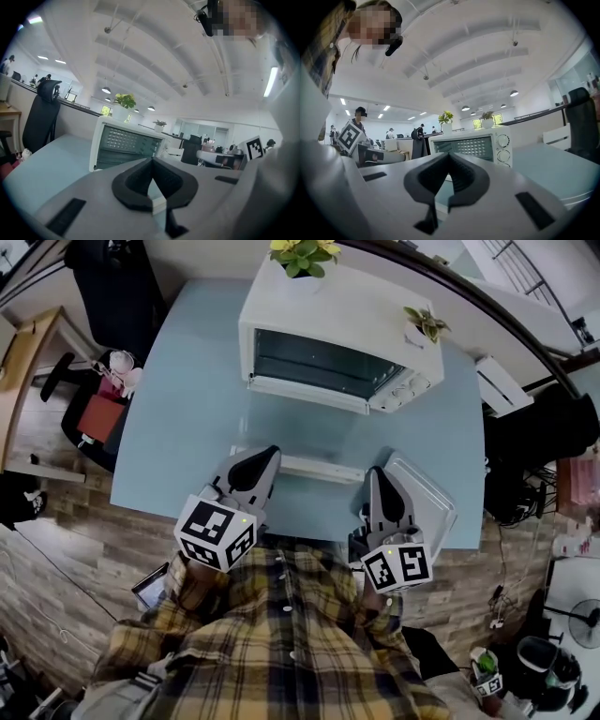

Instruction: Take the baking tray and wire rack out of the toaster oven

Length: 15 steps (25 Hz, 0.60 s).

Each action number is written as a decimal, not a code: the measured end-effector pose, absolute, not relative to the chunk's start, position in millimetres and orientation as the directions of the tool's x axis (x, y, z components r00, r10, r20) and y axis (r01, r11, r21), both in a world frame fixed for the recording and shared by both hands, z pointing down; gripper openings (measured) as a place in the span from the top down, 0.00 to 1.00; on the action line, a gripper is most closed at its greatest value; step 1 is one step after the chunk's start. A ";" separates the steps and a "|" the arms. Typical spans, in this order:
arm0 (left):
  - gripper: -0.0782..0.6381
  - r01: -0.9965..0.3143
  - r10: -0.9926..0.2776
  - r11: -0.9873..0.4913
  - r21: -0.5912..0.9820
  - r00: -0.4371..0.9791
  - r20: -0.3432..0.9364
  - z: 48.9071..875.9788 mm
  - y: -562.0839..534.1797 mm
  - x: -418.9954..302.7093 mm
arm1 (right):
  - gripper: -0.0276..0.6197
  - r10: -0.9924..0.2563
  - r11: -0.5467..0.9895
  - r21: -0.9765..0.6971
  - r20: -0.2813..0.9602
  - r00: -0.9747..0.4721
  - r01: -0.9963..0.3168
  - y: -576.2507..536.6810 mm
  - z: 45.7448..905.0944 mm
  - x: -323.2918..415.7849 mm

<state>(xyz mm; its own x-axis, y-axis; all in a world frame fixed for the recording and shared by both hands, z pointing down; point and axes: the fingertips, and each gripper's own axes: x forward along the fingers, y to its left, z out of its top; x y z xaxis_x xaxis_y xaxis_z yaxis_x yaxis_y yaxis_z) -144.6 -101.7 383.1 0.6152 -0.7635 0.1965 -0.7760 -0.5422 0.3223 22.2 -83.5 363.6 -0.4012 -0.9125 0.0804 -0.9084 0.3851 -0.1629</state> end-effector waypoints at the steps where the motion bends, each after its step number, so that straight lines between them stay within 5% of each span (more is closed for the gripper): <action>1: 0.90 -0.776 -0.763 -0.543 0.322 0.616 0.197 382.8 -102.4 -144.1 | 0.95 -0.913 0.382 -0.163 0.083 -0.398 -0.910 -83.8 363.9 23.5; 15: 0.90 -0.776 -0.767 -0.533 0.337 0.611 0.194 383.1 -110.7 -147.3 | 0.95 -0.913 0.374 -0.157 0.108 -0.392 -0.914 -91.6 367.7 24.0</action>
<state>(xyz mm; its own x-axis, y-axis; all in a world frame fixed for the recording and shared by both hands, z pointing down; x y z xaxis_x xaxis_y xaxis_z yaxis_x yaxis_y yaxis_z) -147.3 -110.7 383.1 0.6114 -0.7672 0.1940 -0.7760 -0.5333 0.3368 24.0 -91.6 367.7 -0.3923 -0.9135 0.1078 -0.9140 0.3739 -0.1574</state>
